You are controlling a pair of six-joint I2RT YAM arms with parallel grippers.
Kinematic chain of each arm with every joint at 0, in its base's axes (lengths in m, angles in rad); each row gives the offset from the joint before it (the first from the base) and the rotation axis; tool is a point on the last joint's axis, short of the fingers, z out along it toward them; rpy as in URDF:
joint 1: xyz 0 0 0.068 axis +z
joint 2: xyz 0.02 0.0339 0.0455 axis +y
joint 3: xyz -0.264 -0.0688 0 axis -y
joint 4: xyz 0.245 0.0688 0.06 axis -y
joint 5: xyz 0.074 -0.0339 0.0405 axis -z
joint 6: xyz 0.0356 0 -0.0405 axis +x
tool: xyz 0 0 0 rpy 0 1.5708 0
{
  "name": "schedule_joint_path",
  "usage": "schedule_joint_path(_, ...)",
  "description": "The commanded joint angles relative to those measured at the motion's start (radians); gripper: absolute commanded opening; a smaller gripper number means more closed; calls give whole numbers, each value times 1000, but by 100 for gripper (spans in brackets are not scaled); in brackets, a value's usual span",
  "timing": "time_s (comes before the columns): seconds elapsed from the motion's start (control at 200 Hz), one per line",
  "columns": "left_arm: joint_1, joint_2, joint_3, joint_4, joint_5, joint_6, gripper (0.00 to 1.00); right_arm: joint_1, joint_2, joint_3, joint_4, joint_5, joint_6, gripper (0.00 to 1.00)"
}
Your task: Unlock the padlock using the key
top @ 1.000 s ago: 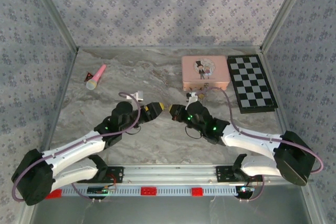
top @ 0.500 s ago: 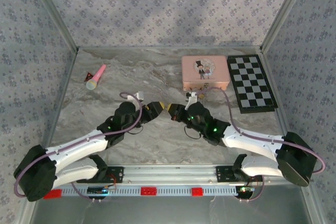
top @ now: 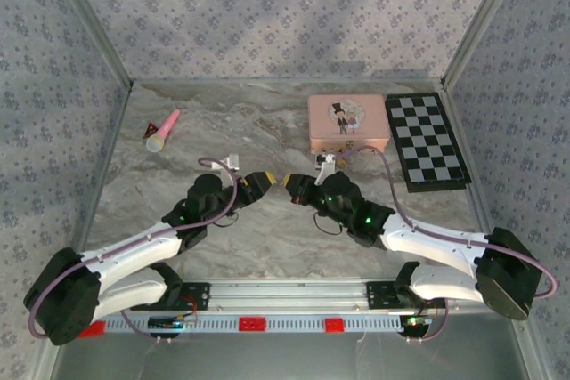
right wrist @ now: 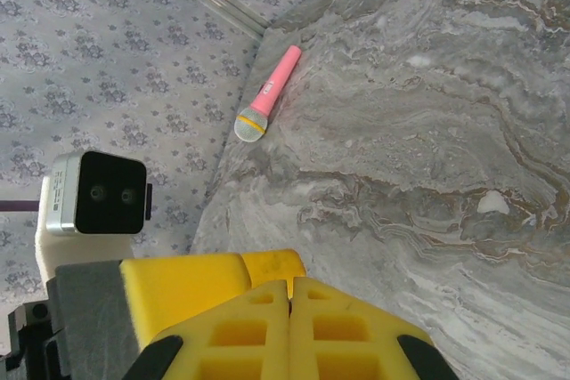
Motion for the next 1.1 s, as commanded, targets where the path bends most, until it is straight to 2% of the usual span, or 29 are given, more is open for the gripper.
schedule_joint_path(0.0, -19, -65, 45, -84, 21, 109, 56, -24, -27, 42, -38, -16, -26, 0)
schedule_joint_path(0.13, -19, -125, 28, -175, 5, 213, 61, -34, -34, 64, -55, -43, -45, 0)
schedule_joint_path(0.195, -19, -139, 26, -188, 47, 292, 68, -32, -33, 72, -40, -58, -55, 0)
schedule_joint_path(0.335, -26, -179, 9, -176, 131, 459, 69, -25, -28, 105, -50, -77, -82, 0)
schedule_joint_path(0.4, -43, -192, -4, -184, 91, 551, 66, -23, -28, 120, -60, -82, -90, 0)
schedule_joint_path(0.545, -128, -208, -52, -109, -4, 797, 62, -5, -22, 136, -43, -89, -90, 0)
schedule_joint_path(0.665, -161, -199, -83, -9, -65, 948, 61, 15, -11, 142, -17, -97, -76, 0)
schedule_joint_path(0.835, -163, -165, -85, 99, -170, 1063, 61, 46, -8, 152, -20, -83, -71, 0)
schedule_joint_path(1.094, -161, -112, -92, 208, -197, 1152, 49, 70, 13, 152, -2, -72, -46, 0)
